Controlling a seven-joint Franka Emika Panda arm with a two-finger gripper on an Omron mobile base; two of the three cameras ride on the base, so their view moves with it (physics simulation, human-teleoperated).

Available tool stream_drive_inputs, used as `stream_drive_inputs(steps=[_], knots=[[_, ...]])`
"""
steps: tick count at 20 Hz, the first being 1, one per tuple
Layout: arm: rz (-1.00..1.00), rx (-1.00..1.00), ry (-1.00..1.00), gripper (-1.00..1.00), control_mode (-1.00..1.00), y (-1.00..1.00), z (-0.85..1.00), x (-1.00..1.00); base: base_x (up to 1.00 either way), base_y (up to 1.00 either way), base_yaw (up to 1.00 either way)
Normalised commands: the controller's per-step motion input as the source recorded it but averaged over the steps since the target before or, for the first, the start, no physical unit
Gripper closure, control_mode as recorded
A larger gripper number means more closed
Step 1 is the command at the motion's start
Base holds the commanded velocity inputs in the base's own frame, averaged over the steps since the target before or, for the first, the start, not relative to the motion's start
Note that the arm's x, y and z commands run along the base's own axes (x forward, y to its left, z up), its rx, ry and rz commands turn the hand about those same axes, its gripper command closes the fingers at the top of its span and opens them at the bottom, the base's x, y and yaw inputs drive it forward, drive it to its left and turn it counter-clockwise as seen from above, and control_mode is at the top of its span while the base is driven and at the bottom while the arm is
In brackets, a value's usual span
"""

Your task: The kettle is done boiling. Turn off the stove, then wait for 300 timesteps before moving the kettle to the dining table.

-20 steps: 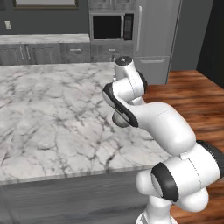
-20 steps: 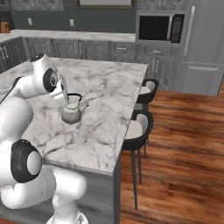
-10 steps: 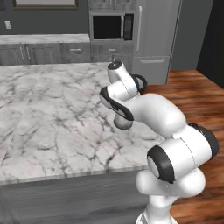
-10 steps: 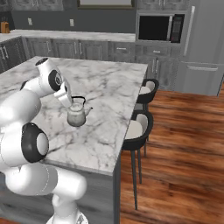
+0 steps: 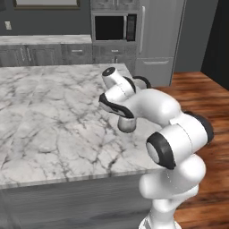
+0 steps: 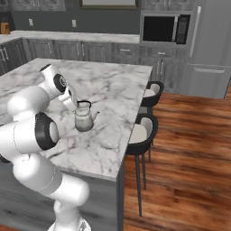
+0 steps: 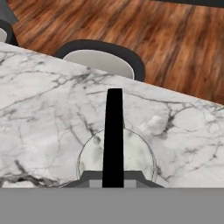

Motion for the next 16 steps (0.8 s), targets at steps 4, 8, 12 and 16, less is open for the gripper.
stream_drive_inputs(steps=[4, 8, 12, 16], knots=[[-0.02, -0.01, 0.05, 1.0, -1.0, -0.02, -0.17, 0.39, 0.0, 0.0, 0.0], [-0.01, 0.0, 0.04, 1.0, -1.0, -0.05, -0.15, 0.33, 0.0, 0.0, 0.0], [0.0, 0.0, 0.01, 1.0, -1.0, -0.04, -0.1, 0.2, 0.0, 0.0, 0.0], [0.0, 0.0, 0.0, 1.0, -1.0, -0.01, -0.1, 0.17, 0.0, 0.0, 0.0]])
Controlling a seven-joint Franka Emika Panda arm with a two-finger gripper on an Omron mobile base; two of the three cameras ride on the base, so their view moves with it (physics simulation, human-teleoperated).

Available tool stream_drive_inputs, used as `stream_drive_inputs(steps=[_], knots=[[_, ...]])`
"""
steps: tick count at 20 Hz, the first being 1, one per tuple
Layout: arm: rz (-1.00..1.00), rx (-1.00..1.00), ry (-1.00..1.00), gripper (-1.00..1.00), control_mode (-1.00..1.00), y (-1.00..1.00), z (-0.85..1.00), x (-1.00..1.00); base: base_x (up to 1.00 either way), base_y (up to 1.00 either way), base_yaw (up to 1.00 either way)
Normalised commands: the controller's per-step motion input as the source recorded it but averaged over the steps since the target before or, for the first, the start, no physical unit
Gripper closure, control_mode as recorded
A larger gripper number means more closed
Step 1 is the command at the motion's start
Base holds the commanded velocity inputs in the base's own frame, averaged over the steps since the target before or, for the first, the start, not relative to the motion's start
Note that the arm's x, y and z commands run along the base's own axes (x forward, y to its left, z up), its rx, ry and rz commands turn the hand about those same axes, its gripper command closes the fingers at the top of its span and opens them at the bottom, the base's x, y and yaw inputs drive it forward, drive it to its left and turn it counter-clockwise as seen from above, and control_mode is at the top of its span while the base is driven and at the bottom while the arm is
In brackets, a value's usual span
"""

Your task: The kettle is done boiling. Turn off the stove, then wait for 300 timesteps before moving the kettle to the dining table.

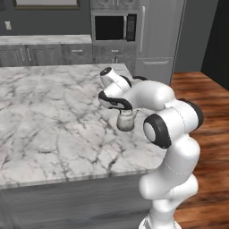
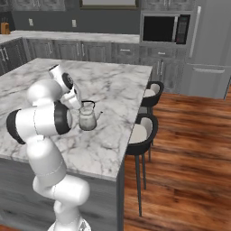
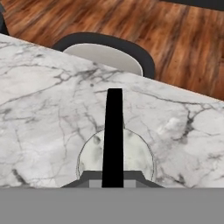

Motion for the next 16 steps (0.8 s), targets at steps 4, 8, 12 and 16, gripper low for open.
stream_drive_inputs(steps=[4, 8, 12, 16], knots=[[0.0, 0.0, 0.0, 1.0, -1.0, -0.01, -0.12, 0.1, 0.0, 0.0, 0.0], [0.0, 0.0, 0.0, 1.0, -1.0, 0.0, -0.2, -0.02, 0.0, 0.0, 0.0], [-0.02, 0.0, 0.0, 1.0, -1.0, 0.0, -0.26, 0.0, 0.0, 0.0, 0.0], [-0.01, 0.02, 0.0, 1.0, -1.0, 0.0, -0.16, 0.0, 0.0, 0.0, 0.0]])
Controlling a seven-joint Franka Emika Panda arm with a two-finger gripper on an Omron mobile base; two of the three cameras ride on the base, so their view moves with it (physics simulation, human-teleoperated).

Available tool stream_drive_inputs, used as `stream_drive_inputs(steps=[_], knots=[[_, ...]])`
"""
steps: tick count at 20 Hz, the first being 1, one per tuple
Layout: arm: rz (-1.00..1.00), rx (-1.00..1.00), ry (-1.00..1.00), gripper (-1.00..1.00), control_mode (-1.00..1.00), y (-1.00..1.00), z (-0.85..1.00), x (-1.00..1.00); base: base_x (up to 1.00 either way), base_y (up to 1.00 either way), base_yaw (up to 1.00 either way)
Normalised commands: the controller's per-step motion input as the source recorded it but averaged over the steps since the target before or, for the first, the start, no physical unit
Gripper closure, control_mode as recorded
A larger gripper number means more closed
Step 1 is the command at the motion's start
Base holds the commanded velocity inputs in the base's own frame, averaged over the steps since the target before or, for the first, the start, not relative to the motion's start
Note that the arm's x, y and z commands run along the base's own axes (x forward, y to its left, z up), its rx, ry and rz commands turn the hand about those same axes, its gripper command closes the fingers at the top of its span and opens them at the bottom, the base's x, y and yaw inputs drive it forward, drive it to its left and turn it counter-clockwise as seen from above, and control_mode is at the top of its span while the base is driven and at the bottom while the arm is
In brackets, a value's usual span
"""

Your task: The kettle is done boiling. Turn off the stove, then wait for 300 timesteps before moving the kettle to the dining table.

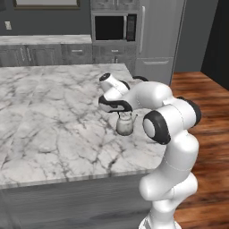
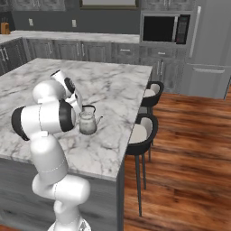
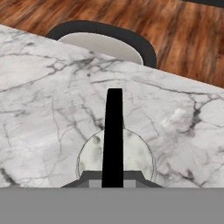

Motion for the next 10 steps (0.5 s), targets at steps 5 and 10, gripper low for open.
stream_drive_inputs(steps=[5, 10], knots=[[-0.02, 0.0, -0.02, 1.0, -1.0, 0.0, -0.09, 0.0, 0.0, 0.0, 0.0], [-0.02, 0.0, -0.03, 1.0, -1.0, 0.0, -0.12, 0.0, 0.0, 0.0, 0.0]])
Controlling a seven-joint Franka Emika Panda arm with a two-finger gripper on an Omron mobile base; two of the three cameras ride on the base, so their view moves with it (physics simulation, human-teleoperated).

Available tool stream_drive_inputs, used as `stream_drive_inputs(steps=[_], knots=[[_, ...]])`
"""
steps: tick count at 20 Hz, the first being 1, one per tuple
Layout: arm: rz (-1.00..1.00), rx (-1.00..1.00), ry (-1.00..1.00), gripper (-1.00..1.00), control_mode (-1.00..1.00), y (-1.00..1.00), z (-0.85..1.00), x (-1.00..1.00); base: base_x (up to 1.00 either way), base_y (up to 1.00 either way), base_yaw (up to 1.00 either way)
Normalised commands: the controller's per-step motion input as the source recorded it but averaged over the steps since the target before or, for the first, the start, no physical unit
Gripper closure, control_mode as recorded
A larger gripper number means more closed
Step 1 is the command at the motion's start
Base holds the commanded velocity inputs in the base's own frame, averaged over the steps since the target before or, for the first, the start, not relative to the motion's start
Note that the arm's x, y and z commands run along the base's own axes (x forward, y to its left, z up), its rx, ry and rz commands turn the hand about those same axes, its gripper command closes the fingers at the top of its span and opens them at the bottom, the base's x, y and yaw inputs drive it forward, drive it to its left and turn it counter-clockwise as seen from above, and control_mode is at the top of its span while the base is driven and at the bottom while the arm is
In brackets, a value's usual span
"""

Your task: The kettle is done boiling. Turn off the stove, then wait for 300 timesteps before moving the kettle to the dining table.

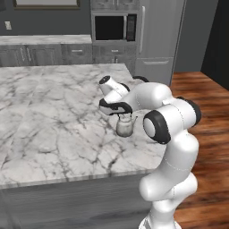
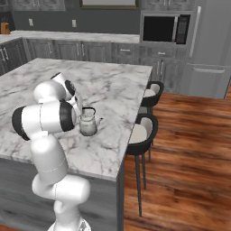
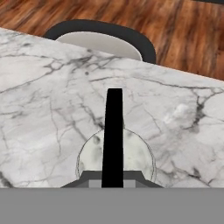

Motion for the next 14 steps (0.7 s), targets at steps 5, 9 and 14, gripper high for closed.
stream_drive_inputs(steps=[5, 9, 14], knots=[[-0.01, 0.0, -0.03, 1.0, -1.0, 0.0, -0.16, 0.0, 0.0, 0.0, 0.0], [-0.01, 0.0, -0.02, 1.0, -1.0, 0.0, -0.18, 0.0, 0.0, 0.0, 0.0], [0.0, 0.0, -0.01, -1.0, -1.0, 0.0, -0.24, 0.0, 0.0, 0.0, 0.0]])
